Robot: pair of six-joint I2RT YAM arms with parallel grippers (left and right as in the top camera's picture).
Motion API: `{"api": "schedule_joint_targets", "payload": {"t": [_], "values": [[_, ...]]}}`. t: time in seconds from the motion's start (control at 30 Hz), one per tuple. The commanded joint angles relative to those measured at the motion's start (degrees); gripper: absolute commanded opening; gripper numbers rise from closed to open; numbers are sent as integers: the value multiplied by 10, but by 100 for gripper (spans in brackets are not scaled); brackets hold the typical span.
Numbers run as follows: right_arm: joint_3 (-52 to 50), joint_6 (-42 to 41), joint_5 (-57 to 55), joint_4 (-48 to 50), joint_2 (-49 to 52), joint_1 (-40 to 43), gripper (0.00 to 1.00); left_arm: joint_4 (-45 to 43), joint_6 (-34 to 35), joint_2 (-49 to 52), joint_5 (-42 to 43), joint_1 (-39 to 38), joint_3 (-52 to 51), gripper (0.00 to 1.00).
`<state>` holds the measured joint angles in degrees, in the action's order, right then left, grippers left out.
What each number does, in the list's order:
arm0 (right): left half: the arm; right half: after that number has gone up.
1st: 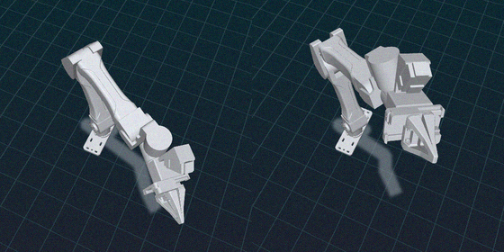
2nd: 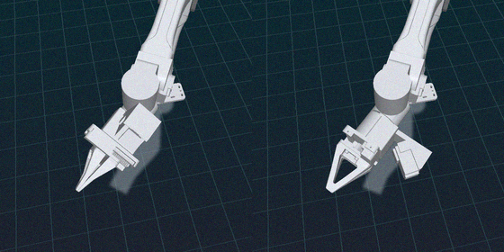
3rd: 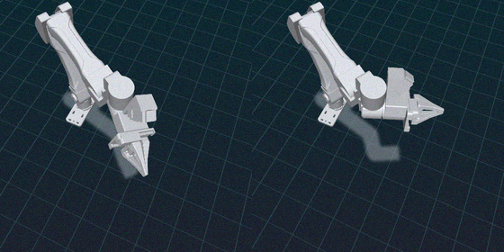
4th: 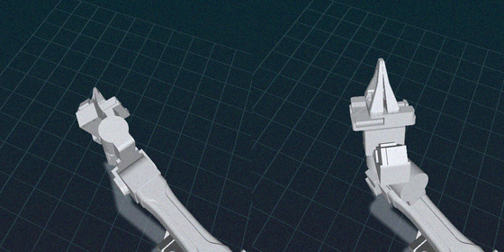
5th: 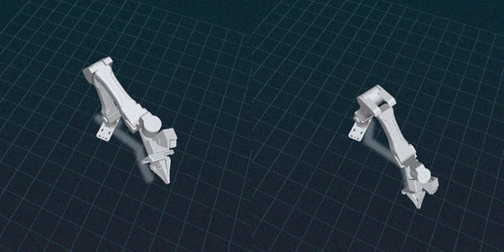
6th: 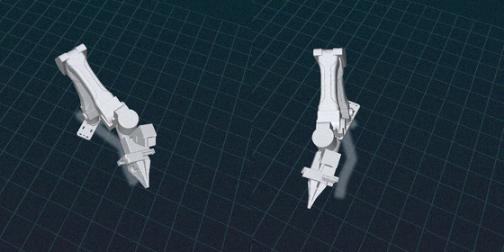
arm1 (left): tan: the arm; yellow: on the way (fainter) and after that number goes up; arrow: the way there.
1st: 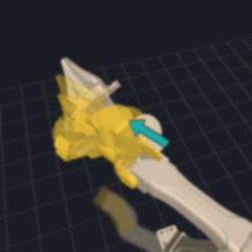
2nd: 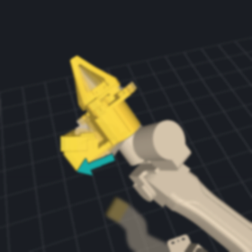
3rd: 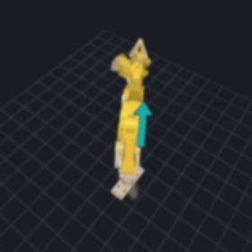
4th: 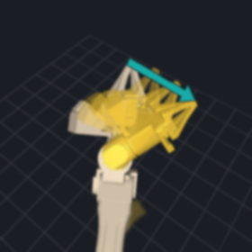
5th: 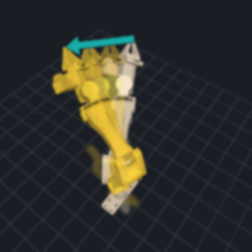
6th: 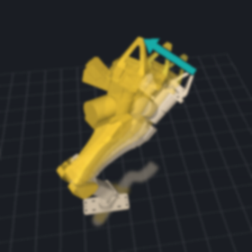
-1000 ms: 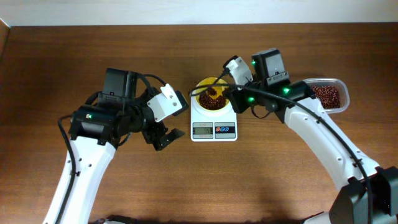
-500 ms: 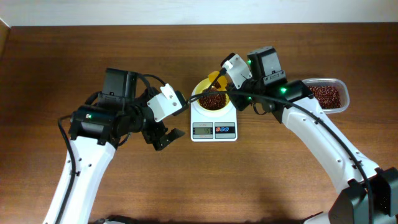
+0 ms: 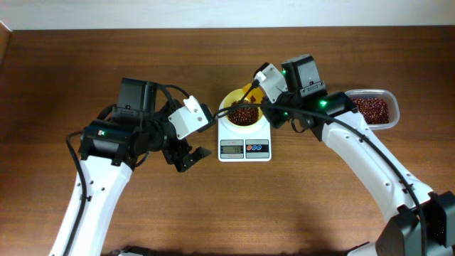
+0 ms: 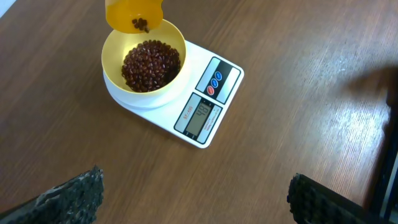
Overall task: Scoop item into bowl and weigh 50g on scale
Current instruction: 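Tip the scoop with the right gripper to add beans to the bowl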
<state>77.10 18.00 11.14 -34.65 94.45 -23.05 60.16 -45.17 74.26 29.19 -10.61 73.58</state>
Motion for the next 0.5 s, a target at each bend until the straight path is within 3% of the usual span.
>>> {"api": "schedule_joint_targets", "payload": {"t": [0.0,0.47], "values": [[11,2,-9,2,-12,-6,4,-1,7,1,10,-1,-5,99],[11,2,-9,2,-12,-6,4,-1,7,1,10,-1,-5,99]]}}
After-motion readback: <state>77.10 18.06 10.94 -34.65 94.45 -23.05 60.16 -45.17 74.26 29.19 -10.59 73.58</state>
